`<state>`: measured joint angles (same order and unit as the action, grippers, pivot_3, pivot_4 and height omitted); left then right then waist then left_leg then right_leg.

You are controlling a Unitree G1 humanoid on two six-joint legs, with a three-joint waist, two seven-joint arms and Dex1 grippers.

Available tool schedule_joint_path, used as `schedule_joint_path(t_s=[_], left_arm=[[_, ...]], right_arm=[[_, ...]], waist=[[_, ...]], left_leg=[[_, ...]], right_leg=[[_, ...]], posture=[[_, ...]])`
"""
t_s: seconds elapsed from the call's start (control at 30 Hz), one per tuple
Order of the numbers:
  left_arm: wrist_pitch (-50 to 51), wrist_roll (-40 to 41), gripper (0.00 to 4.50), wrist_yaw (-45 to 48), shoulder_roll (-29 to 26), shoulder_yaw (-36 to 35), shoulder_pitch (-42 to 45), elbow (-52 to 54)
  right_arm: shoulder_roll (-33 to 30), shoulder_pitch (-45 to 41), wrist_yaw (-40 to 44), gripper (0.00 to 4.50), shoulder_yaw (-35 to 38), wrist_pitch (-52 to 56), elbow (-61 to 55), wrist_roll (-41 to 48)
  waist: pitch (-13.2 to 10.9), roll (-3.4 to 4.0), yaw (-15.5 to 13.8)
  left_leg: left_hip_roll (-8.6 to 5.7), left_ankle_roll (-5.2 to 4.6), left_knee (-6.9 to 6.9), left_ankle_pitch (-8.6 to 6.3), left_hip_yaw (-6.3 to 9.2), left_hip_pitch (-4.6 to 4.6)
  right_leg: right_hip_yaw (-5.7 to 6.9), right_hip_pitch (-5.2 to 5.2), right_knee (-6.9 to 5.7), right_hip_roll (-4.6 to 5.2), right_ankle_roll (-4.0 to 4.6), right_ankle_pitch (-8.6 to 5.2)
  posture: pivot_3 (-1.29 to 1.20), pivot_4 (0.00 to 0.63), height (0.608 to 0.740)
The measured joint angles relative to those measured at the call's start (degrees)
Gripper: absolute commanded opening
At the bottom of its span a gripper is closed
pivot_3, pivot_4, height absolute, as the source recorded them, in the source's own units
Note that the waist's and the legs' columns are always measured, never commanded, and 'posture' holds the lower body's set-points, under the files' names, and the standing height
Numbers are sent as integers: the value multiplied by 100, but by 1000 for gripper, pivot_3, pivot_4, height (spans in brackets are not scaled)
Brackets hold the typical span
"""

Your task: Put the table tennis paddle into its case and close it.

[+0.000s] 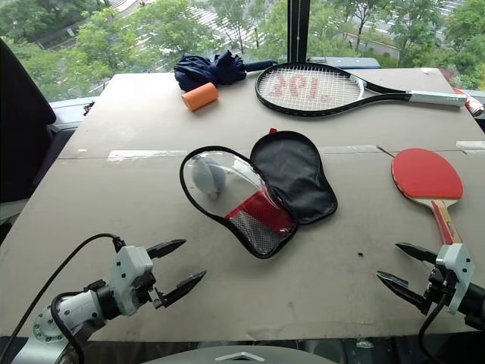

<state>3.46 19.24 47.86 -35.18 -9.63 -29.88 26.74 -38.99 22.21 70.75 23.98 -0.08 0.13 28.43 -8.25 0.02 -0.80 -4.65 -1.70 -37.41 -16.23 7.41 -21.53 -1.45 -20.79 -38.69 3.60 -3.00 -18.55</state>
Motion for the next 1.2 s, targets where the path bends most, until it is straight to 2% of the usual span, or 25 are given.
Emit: schedule_joint_path(t_s=[0.53, 0.73, 0.9, 1.0, 1.2], left_arm=[[40, 121, 4500, 208, -16, 16, -69, 0], [123, 344, 4500, 365, -31, 11, -20, 11], [431, 1008, 4500, 761, -358, -80, 552, 122], [911, 1574, 4500, 836, -649, -255, 1241, 204], [1648, 2377, 4500, 1303, -1358, -651, 2087, 71]], right_arm=[[-4, 152, -7, 4428, -1, 201, -257, 110], [32, -100, -408, 4428, -12, 622, -650, 346], [190, -987, -1321, 4428, -465, 1467, -1270, 456], [478, -1897, -1977, 4428, -1182, 1956, -1418, 238], [813, -3450, -3070, 4428, -2195, 2692, -876, -654]], waist=[[0, 0, -1], [0, 0, 7], [-1, -1, 0], [-1, 0, 14], [-5, -5, 89]], left_leg=[[0, 0, 0, 0, 1, -1], [0, 0, 0, 0, 1, -1], [0, 4, -2, 3, 13, -4], [-1, 32, -4, 18, 17, -11], [-6, 39, -5, 24, 16, -39]], right_leg=[[1, 0, 1, 0, 0, 0], [-1, -1, -1, 0, 0, 0], [12, -4, -7, -1, 1, 1], [17, -13, -12, -2, 2, 1], [13, -47, -13, -3, 1, 1]], posture=[[0, 150, 740], [0, 150, 740], [0, 150, 740], [0, 150, 740], [0, 150, 740]])
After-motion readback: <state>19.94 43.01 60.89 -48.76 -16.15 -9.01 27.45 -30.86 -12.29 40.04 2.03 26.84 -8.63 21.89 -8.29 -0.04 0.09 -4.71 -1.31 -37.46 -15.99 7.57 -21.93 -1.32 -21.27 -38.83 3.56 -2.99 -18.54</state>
